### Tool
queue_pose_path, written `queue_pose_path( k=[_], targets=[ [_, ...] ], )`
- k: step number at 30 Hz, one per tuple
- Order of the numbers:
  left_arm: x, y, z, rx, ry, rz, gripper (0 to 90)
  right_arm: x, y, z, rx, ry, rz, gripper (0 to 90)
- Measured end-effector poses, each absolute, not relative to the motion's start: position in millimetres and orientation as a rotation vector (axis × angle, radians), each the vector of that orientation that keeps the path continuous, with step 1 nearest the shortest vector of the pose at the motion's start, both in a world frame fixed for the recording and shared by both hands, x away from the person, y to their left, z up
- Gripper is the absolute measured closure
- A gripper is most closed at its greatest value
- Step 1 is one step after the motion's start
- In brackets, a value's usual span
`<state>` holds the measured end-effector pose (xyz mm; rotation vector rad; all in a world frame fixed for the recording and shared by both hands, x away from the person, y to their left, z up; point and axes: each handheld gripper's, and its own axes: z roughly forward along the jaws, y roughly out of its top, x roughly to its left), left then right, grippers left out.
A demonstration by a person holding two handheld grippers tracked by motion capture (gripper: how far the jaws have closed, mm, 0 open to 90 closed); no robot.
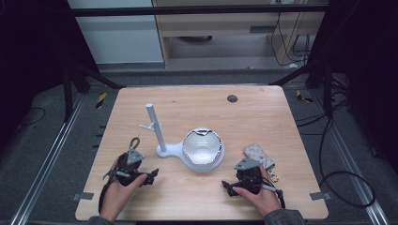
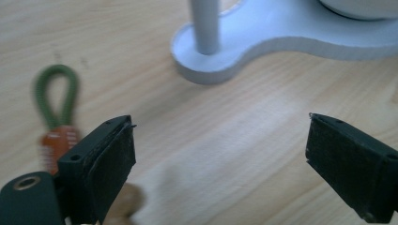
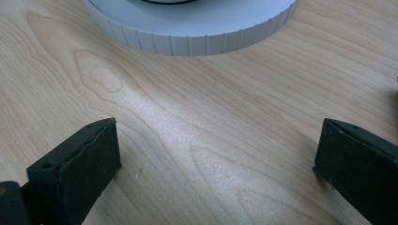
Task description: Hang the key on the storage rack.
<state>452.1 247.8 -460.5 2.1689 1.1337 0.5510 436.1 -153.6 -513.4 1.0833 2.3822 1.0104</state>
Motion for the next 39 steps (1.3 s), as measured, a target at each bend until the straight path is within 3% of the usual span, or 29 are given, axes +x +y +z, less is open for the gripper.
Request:
queue_pose_path(
  k=[6, 10, 16, 23, 39],
  targets=[
    [490.1, 286.8, -441.2, 2.213, 1.343, 0.504, 8.8, 438.4, -153.5, -513.4, 1.079, 2.385, 1.011, 0.5],
    [499.3, 297.2, -433.2, 2.234, 1.364, 0.546, 11.4, 438.5, -153.5, -513.5, 1.078, 2.385, 1.012, 0.5],
    [511.1, 304.6, -421.9, 2.27, 1.408, 0.561, 25.1, 438.4, -153.2, -513.5, 1.082, 2.383, 1.01, 0.5],
    [528.5, 315.5, -436.1, 2.275, 1.507, 0.396, 44.5, 438.9, -153.0, -513.1, 1.088, 2.384, 1.01, 0.5],
    [536.3, 308.2, -458.3, 2.292, 1.6, 0.306, 53.5, 438.8, -153.0, -513.1, 1.088, 2.384, 1.009, 0.5]
  ],
)
